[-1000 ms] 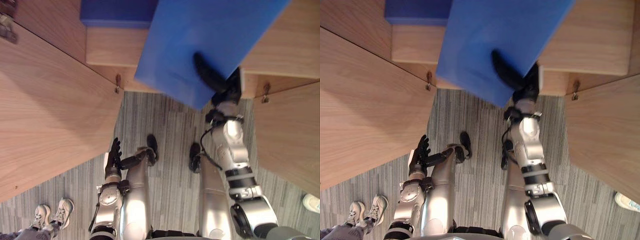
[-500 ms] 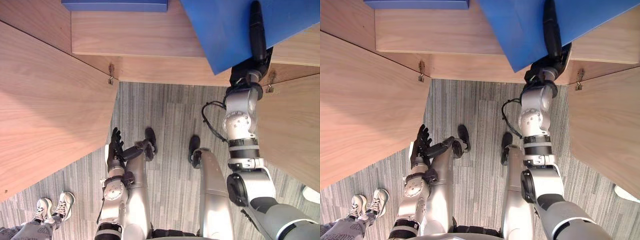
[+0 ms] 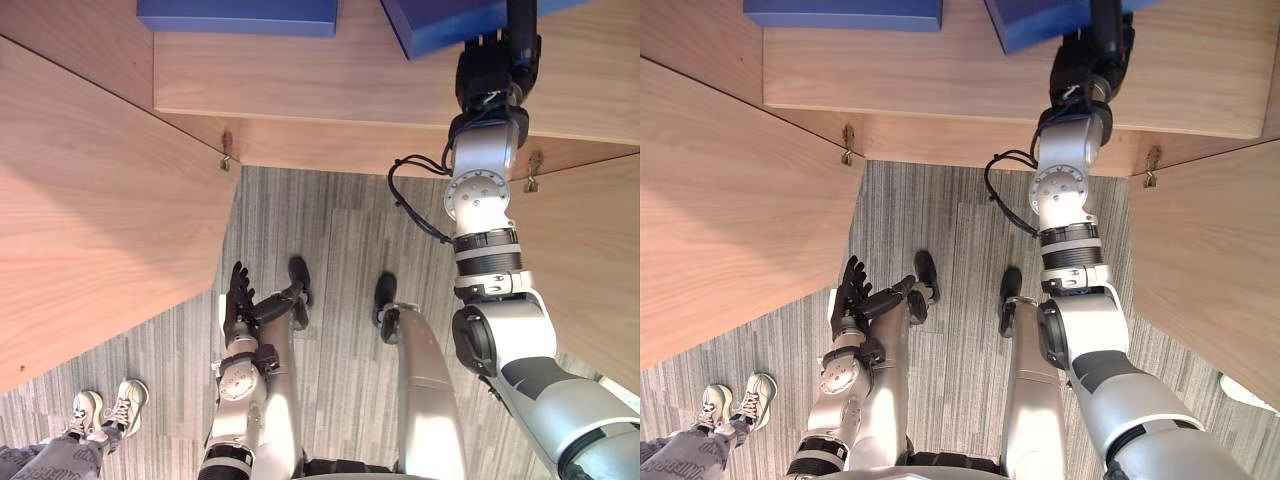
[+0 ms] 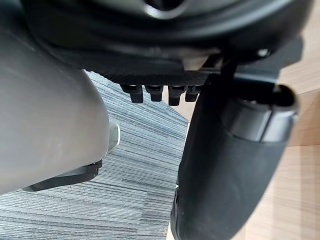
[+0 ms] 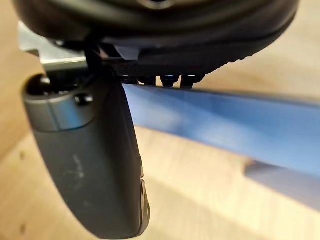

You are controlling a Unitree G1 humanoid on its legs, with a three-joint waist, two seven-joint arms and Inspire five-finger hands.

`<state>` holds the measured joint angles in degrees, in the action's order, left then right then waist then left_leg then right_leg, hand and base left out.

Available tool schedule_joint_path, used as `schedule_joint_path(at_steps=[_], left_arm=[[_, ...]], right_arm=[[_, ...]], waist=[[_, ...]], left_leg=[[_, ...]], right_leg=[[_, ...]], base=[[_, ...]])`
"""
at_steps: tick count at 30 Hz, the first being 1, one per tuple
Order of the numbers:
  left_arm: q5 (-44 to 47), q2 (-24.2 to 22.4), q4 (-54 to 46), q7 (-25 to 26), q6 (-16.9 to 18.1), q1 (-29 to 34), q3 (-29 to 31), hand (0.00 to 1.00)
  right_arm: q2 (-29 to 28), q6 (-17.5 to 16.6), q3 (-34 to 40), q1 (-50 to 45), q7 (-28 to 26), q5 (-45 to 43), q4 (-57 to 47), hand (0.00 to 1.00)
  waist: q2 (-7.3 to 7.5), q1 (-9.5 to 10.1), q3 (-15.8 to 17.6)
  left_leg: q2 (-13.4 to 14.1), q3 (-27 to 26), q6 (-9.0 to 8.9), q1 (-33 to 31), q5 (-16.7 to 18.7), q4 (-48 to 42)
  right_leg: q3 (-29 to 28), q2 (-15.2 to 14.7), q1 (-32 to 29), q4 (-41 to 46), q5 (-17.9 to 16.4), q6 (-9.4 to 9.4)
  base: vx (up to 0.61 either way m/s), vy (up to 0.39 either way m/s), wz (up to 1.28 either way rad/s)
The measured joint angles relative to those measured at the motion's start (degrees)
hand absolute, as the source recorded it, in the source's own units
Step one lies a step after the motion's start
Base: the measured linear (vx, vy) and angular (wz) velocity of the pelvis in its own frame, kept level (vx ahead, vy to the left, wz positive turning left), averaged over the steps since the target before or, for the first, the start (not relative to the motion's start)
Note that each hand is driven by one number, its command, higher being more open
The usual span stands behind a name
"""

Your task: Walk over to the cabinet, pick up the folder, carry it to the office cabinet, place the folder inside the office cabinet, then close the office cabinet door

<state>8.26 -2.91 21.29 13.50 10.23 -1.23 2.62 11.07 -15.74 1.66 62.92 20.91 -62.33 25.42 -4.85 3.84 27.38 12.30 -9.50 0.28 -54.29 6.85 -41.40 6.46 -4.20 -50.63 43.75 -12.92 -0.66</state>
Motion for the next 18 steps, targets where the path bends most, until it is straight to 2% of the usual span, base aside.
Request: schedule_joint_path(at_steps=[4,9,10,12,18], left_arm=[[0.3,0.4,2.9,0.0,0.3,-1.3,0.3,1.0],[1.3,1.5,6.9,0.0,1.4,-3.2,0.3,1.0],[1.4,1.7,8.2,-0.1,1.5,-3.7,0.3,1.0],[1.5,2.0,9.5,-0.1,1.9,-4.5,0.3,1.0],[2.6,2.9,13.7,-0.8,2.7,-6.3,0.4,1.0]], right_arm=[[2.9,3.3,-4.6,0.0,-3.3,4.5,1.8,1.0],[6.5,7.1,-11.4,2.3,-7.0,10.8,10.5,1.0],[7.4,8.2,-12.9,2.6,-7.8,13.5,12.9,0.0],[8.8,10.2,-15.2,2.6,-9.1,18.8,16.5,0.0],[12.7,11.6,-19.7,3.7,-11.7,43.0,21.9,0.0]], waist=[[0.0,-0.23,-0.1],[0.07,-0.85,-0.9],[0.09,-0.9,-0.9],[0.1,-0.92,-0.9],[0.24,-1.75,-1.3]], left_leg=[[0.4,-1.0,0.01,1.2,0.0,0.3],[0.5,-1.2,0.01,1.4,0.0,0.9],[0.5,-1.2,0.01,1.3,0.0,0.9],[0.5,-1.3,0.03,1.3,0.0,1.0],[0.5,-1.5,0.11,2.0,0.0,1.3]], right_leg=[[0.0,0.1,1.3,-1.1,0.3,-0.07],[0.0,0.2,1.6,-2.0,0.8,-0.24],[0.0,0.2,1.6,-2.2,0.9,-0.33],[0.0,0.2,1.7,-2.6,1.2,-0.44],[0.0,0.2,2.8,-3.5,1.6,-0.63]], base=[[0.02,0.001,-0.04],[0.0,0.001,-0.01],[0.0,0.0,0.0],[0.0,0.0,0.0],[0.0,0.0,0.0]])
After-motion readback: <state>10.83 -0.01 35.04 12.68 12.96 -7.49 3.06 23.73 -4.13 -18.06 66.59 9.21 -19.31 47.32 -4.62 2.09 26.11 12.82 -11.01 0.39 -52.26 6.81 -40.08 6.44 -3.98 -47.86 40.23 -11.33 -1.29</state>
